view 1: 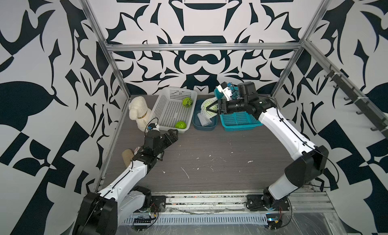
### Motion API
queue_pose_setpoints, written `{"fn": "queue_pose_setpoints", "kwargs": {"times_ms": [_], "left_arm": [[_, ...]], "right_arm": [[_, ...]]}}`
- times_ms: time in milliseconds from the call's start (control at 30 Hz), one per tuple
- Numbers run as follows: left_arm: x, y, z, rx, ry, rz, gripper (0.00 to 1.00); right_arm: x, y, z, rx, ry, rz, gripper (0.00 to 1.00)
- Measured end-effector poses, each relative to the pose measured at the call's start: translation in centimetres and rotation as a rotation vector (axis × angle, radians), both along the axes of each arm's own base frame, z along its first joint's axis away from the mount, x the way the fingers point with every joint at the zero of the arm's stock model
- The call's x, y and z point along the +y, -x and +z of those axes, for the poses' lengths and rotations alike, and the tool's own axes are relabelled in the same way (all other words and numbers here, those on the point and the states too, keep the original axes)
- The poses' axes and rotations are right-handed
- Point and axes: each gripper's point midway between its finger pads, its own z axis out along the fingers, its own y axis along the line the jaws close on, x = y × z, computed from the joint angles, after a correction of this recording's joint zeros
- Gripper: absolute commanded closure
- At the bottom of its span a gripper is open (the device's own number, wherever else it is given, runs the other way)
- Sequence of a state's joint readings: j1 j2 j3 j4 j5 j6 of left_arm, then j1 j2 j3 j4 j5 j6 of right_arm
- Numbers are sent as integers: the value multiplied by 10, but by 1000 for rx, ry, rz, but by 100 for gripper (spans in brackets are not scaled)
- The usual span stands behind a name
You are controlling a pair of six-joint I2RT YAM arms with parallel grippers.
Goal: Sleeve custard apples in foam nets
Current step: Place the custard apple in the basket.
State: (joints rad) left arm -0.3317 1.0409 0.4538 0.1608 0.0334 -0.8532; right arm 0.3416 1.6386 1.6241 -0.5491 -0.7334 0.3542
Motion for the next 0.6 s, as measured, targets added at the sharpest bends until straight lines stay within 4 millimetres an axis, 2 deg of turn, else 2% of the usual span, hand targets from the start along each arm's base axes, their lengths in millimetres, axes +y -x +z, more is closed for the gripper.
{"fn": "queue_pose_setpoints", "kwargs": {"times_ms": [167,400,500,600], "left_arm": [[0,-2,-10,25,-26,-9,0],[-1,-8,-6,13,-43,-18,1],[-1,-9,-4,9,-44,-13,0],[2,-9,-5,8,-52,-4,1]], "right_arm": [[-61,-58,-35,7,103,-222,37],[-149,-126,-84,-10,330,-523,37],[-174,-151,-107,-15,438,-604,37],[-191,-178,-126,-27,534,-655,37]]}}
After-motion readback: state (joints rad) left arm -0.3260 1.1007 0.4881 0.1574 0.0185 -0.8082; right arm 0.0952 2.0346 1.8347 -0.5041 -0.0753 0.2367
